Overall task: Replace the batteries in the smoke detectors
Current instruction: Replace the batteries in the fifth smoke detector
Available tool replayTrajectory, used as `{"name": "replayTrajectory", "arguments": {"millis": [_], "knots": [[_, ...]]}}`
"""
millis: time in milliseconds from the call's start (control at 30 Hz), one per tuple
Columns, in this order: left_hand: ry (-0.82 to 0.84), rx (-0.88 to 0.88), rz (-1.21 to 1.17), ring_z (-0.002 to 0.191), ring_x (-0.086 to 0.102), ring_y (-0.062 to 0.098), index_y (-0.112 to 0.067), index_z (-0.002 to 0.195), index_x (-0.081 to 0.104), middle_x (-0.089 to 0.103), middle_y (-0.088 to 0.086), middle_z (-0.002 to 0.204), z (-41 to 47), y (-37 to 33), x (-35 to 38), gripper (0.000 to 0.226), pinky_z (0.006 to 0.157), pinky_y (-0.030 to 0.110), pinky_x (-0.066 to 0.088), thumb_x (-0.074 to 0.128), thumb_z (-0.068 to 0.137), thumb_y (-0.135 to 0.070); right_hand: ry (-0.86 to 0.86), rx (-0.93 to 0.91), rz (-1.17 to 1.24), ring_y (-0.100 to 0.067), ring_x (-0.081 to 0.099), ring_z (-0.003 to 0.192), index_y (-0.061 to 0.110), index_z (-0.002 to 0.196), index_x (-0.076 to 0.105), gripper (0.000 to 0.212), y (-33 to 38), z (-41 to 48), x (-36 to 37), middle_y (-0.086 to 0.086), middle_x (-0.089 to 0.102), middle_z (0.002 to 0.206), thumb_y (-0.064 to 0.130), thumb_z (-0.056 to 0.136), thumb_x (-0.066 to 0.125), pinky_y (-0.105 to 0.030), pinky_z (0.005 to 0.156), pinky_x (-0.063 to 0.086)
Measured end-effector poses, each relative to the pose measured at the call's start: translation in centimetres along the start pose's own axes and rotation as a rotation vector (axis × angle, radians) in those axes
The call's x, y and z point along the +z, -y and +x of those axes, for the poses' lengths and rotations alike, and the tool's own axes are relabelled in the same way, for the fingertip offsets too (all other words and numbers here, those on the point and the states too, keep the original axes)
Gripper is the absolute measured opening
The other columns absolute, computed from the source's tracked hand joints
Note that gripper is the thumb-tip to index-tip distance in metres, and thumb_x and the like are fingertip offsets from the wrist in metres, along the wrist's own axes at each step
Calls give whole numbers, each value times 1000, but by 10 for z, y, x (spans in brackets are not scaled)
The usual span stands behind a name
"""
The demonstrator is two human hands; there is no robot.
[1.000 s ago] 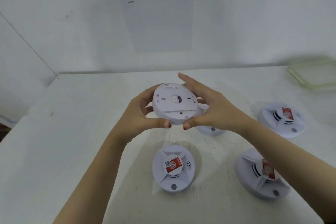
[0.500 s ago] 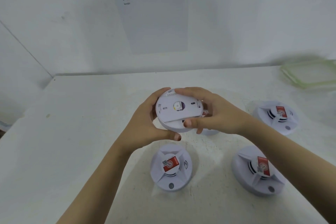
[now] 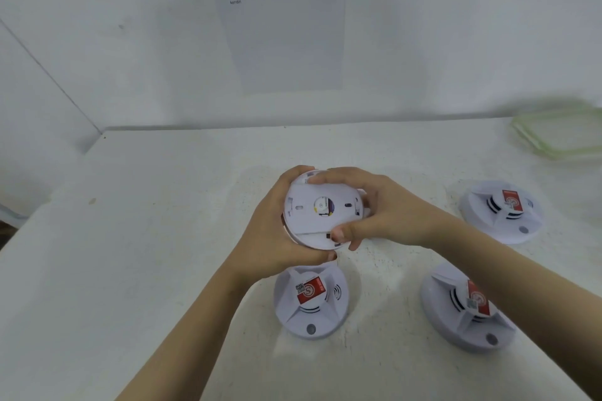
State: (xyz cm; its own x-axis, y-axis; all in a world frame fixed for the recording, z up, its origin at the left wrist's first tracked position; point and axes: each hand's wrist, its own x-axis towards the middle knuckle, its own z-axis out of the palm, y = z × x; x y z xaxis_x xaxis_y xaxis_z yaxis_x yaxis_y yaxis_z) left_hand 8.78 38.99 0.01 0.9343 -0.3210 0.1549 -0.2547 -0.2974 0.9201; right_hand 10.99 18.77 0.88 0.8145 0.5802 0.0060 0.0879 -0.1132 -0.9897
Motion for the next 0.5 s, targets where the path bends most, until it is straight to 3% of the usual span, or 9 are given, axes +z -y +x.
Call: {"name": "replayTrajectory", "arguments": {"millis": [167, 400, 500], "knots": [[-19, 14, 13, 109, 61, 10, -25, 130, 48, 62, -13, 116, 0, -3, -3, 93, 82, 20, 53, 85, 45, -23, 52, -16, -19, -25, 61, 101, 32, 122, 60, 63, 4, 4, -4, 4, 46, 128, 7, 68, 80, -38, 56, 56], [-22, 7, 31, 108, 62, 15, -24, 128, 52, 63, -8, 114, 0, -5, -8, 95, 82, 28, 56, 89, 41, -10, 122, -14, -77, -19, 61, 100, 31, 127, 56, 67, 15, 7, -7, -1, 43, 126, -1, 72, 78, -34, 54, 55], [-10, -1, 39, 106, 63, 17, -23, 128, 52, 64, -6, 112, -1, -4, -7, 95, 83, 33, 57, 88, 42, -5, 141, 2, -175, -14, 57, 104, 39, 128, 52, 70, 17, 9, -8, 3, 42, 127, 8, 72, 79, -33, 65, 57]]}}
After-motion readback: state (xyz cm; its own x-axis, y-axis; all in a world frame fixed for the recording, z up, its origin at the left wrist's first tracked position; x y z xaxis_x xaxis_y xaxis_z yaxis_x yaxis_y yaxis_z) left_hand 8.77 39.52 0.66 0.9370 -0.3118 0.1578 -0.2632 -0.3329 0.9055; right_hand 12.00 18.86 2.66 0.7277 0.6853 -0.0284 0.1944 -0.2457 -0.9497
